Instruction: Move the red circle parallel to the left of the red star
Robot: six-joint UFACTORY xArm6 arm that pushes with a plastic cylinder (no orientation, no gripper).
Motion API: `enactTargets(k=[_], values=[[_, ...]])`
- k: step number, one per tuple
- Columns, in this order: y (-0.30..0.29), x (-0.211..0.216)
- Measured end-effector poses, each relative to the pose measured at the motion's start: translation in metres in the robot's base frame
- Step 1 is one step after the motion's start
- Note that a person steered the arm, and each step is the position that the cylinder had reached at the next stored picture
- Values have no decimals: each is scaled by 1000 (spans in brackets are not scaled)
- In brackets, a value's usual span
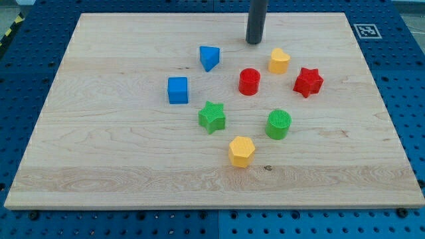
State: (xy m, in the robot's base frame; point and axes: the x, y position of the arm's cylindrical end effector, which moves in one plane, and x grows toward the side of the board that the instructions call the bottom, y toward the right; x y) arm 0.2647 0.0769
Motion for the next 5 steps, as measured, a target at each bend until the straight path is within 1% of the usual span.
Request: enactTargets(k=[1,2,4,5], values=[[-12,-19],[-15,2],[-15,70],[-15,88]])
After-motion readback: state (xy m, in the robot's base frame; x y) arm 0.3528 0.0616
